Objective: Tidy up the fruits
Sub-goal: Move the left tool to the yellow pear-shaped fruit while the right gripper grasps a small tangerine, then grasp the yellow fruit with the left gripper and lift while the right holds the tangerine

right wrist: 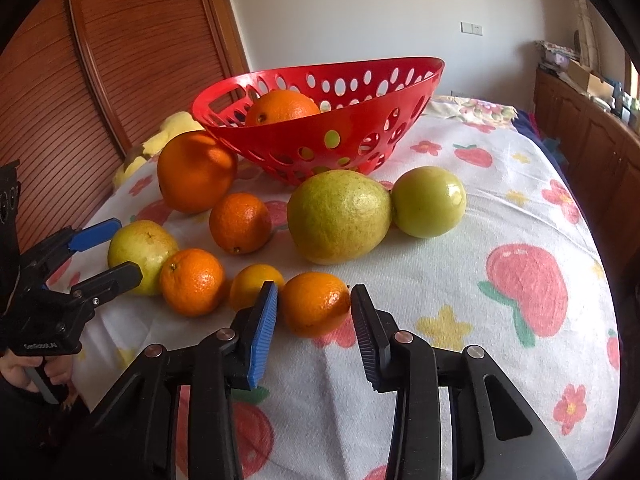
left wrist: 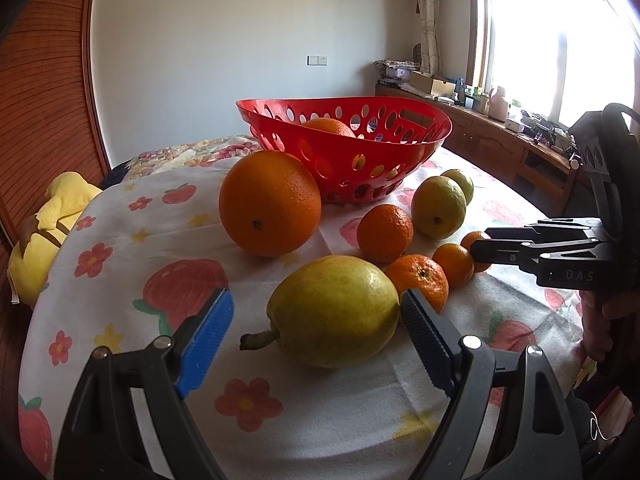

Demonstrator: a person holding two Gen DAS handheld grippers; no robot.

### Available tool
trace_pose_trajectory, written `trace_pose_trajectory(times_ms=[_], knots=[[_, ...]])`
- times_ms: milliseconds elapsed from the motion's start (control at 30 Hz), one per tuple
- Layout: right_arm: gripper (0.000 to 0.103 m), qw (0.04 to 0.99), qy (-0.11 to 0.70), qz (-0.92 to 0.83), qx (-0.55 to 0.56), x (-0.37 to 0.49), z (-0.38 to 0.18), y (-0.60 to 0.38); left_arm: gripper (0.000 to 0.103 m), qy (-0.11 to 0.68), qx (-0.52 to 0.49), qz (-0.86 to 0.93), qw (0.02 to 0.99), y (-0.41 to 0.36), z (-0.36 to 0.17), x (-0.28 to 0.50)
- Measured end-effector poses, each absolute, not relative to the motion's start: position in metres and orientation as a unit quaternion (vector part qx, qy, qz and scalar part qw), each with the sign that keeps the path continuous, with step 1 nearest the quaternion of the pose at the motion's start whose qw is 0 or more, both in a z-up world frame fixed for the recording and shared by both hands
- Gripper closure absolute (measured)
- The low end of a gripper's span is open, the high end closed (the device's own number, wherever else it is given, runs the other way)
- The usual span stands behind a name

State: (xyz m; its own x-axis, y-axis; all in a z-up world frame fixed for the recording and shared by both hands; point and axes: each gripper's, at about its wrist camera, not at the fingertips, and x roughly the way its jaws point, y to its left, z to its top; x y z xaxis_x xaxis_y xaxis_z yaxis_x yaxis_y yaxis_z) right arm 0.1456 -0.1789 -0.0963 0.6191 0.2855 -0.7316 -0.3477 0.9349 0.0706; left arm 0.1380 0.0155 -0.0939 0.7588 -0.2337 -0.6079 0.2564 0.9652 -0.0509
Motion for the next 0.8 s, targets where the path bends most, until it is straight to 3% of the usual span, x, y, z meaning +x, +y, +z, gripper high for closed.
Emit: trace_pose_trajectory(times_ms=[367,500,800], knots=[[0.065,0.906,0.392,0.146,-0.06,0.143,-0.093,-0.19,0.017,0.323,0.016,-0.131,0.937,0.016,-0.094,0.138],[0.061,0.904,0.397,0.141,-0.076,0.146,-0.1,-0.186,0.017,0.327,0.015,-0.133,0.935,0.017,-0.095,0.139],[0.064,0.904,0.397,0.143,-0.076,0.148,-0.104,-0.187,0.013,0.342,0.007,-0.133,0.93,0.018,-0.098,0.144]])
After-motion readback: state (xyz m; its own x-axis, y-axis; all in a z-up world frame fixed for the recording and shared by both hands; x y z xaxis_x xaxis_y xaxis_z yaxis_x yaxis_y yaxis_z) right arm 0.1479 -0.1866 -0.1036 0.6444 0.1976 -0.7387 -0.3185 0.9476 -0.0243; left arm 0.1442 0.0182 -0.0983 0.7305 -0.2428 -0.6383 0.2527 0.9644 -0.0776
